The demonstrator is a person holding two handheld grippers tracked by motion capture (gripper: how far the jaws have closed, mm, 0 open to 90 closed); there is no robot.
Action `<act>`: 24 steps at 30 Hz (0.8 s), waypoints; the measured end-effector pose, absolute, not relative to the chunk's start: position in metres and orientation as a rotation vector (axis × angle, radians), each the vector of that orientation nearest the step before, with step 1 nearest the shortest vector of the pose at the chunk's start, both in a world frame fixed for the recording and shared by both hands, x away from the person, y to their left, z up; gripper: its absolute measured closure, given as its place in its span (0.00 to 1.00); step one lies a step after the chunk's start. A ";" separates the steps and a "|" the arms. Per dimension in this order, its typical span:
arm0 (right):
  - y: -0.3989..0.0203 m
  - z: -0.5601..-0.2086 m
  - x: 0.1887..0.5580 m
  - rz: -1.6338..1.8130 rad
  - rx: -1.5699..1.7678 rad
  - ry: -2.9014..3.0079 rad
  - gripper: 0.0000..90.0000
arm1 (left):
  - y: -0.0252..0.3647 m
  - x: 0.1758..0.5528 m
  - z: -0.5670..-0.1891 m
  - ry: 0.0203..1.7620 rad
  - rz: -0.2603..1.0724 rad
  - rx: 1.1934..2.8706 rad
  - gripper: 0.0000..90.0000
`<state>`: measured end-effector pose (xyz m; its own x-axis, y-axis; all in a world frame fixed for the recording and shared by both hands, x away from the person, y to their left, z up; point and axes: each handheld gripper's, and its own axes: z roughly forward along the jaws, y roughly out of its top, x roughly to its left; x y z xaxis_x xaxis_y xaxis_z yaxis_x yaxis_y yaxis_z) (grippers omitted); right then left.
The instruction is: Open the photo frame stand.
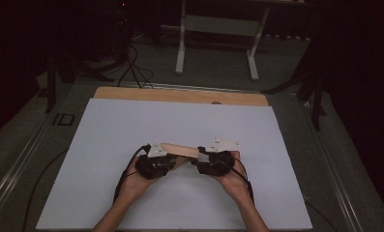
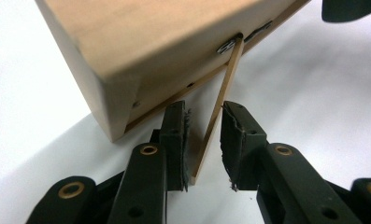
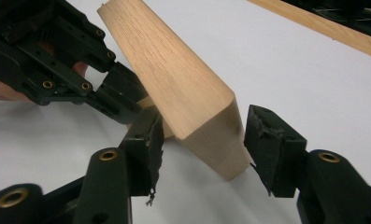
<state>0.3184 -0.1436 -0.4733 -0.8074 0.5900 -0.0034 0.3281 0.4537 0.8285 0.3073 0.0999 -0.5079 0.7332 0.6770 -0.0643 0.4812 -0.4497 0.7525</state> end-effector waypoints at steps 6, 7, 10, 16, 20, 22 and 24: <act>-0.146 -0.472 0.315 1.276 0.784 2.408 0.46 | 0.096 0.303 -0.507 0.850 0.348 2.155 0.76; -0.146 -0.471 0.315 1.277 0.778 2.411 0.45 | 0.096 0.302 -0.506 0.846 0.356 2.157 0.75; -0.149 -0.472 0.312 1.261 0.767 2.418 0.43 | 0.097 0.301 -0.506 0.850 0.359 2.155 0.72; -0.156 -0.476 0.307 1.275 0.795 2.411 0.42 | 0.102 0.301 -0.504 0.853 0.370 2.156 0.71; -0.160 -0.476 0.306 1.275 0.800 2.412 0.42 | 0.105 0.299 -0.504 0.856 0.365 2.151 0.70; -0.161 -0.476 0.306 1.280 0.798 2.409 0.42 | 0.105 0.298 -0.504 0.856 0.363 2.150 0.70; -0.164 -0.476 0.306 1.285 0.804 2.406 0.42 | 0.106 0.297 -0.504 0.852 0.362 2.153 0.69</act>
<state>0.3060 -0.1637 -0.4759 -0.7997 0.6004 0.0013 0.3351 0.4446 0.8307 0.2971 0.1060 -0.5037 0.7351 0.6776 -0.0194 0.4563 -0.4734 0.7534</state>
